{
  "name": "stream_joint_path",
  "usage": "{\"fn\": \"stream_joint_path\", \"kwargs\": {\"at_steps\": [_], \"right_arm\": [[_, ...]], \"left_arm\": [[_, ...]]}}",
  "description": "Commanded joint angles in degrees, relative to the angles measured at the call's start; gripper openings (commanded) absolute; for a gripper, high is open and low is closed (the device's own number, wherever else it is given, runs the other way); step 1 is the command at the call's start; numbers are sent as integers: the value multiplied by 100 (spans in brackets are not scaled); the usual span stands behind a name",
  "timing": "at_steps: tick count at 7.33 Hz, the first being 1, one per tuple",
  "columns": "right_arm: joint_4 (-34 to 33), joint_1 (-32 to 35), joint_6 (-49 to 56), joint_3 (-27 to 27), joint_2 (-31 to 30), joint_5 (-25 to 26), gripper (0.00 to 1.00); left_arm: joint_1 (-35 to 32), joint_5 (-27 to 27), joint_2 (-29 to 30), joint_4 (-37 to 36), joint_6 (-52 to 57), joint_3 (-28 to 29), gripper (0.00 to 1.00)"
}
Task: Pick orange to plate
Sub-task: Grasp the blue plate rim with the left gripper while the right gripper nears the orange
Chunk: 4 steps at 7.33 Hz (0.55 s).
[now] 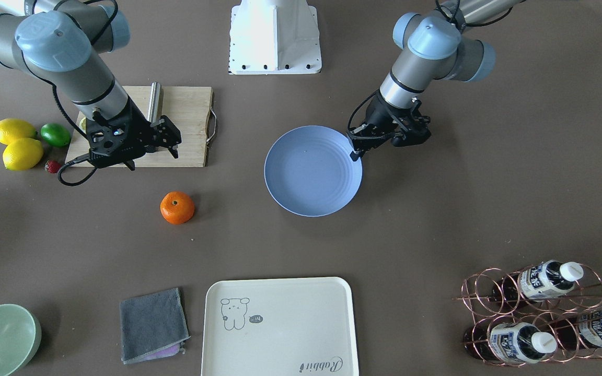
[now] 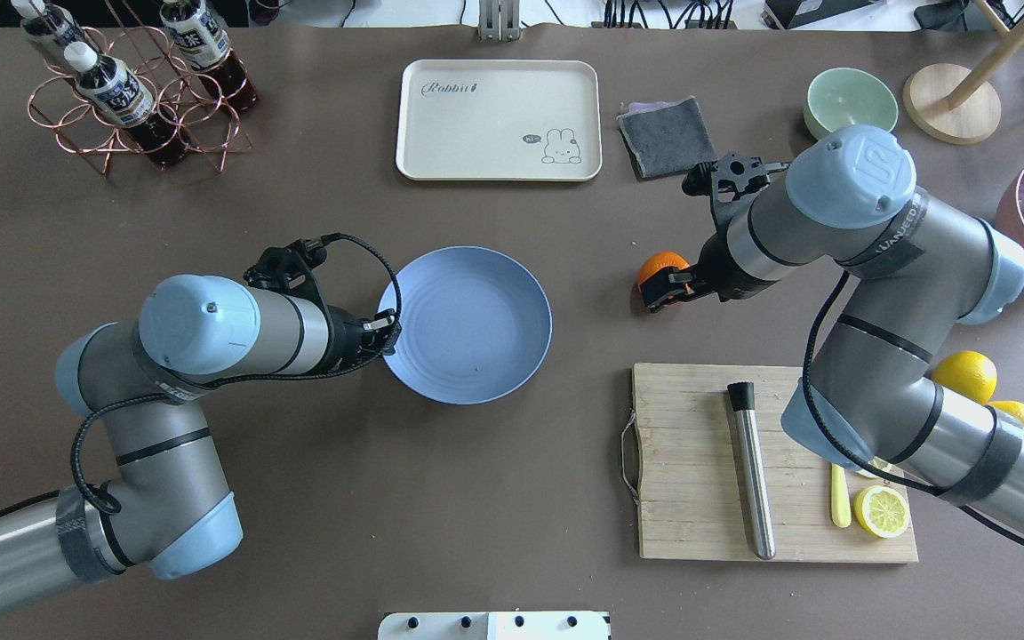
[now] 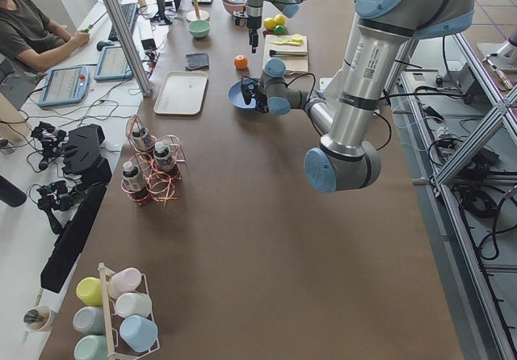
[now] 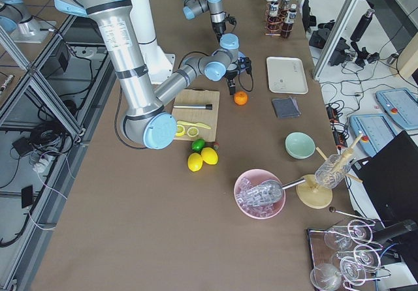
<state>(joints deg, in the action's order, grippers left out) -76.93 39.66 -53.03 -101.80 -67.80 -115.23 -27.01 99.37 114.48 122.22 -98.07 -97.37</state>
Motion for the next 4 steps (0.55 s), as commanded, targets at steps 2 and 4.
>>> {"fn": "stream_joint_path", "kwargs": {"at_steps": [2, 4], "right_arm": [[73, -125, 47, 773, 397, 465, 100], [675, -151, 47, 1432, 602, 589, 100]], "left_arm": [[345, -339, 154, -5, -116, 121, 0], [346, -339, 162, -5, -107, 121, 0]]}}
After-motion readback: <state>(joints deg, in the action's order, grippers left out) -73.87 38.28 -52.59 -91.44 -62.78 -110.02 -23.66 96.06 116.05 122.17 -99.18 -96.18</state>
